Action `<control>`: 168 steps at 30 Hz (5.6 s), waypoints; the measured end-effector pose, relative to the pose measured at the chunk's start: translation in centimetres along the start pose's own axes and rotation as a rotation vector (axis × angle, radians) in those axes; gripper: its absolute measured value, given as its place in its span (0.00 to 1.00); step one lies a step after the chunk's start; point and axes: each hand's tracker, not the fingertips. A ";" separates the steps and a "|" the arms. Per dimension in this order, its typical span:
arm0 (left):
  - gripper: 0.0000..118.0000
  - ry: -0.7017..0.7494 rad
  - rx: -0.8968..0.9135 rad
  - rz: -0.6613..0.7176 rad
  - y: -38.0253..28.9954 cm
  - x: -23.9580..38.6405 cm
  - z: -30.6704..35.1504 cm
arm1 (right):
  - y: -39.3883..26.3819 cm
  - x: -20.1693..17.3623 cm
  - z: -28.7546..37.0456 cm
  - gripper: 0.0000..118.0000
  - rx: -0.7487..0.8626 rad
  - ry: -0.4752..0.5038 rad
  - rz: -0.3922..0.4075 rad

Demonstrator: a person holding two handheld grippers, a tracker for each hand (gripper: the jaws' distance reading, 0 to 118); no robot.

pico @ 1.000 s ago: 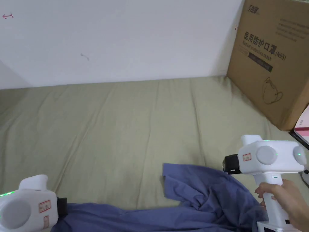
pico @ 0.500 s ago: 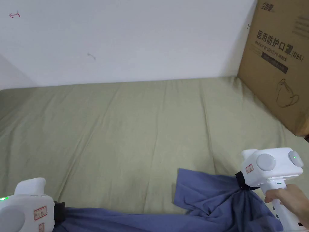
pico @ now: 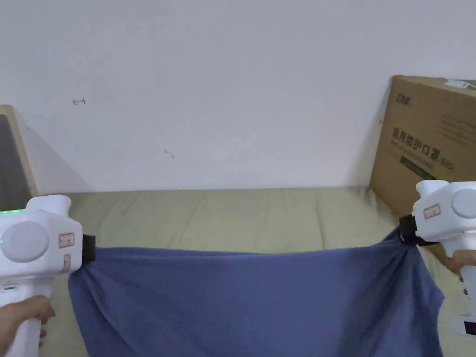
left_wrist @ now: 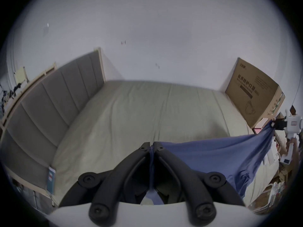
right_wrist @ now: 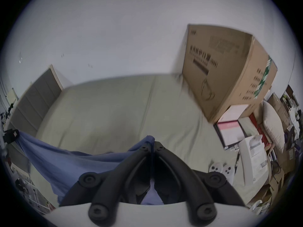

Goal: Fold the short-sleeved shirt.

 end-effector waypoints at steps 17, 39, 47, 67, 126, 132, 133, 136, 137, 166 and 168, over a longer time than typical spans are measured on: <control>0.02 0.132 0.315 -0.037 21.9 1.5 4.8 | 19.3 -2.5 12.3 0.01 0.378 0.008 -0.153; 0.02 0.264 0.337 -0.094 26.3 0.1 -4.7 | 25.2 -6.8 3.8 0.01 0.336 0.040 -0.122; 0.02 0.282 0.094 -0.094 11.5 0.4 -19.8 | 12.9 -6.5 -13.4 0.01 0.007 0.003 -0.140; 0.02 0.224 -0.152 -0.019 -12.9 -3.2 -17.8 | -10.0 -4.1 -15.5 0.01 -0.191 0.065 -0.162; 0.45 0.008 -0.244 0.204 -34.4 -10.5 5.2 | -40.1 -5.2 10.0 0.00 -0.222 0.012 -0.127; 0.03 0.045 -0.294 0.082 -35.4 -9.1 4.5 | -40.5 -4.2 9.8 0.00 -0.243 -0.005 -0.153; 0.03 0.042 -0.290 0.098 -35.3 -9.3 4.5 | -40.4 -4.0 10.1 0.00 -0.234 0.010 -0.171; 0.03 0.031 -0.296 0.171 -34.9 -10.1 4.5 | -39.8 -3.5 9.9 0.17 -0.216 0.010 -0.179; 0.03 0.038 -0.292 0.165 -34.8 -10.1 4.6 | -39.5 -3.4 9.7 0.40 -0.230 -0.013 -0.159; 0.03 0.045 -0.269 -0.095 -22.6 -7.8 -3.4 | -25.3 -3.8 -1.3 0.02 -0.243 -0.018 -0.051; 0.03 0.036 -0.311 -0.086 -22.6 -7.9 -5.9 | -25.4 -4.0 -3.8 0.02 -0.270 -0.029 -0.022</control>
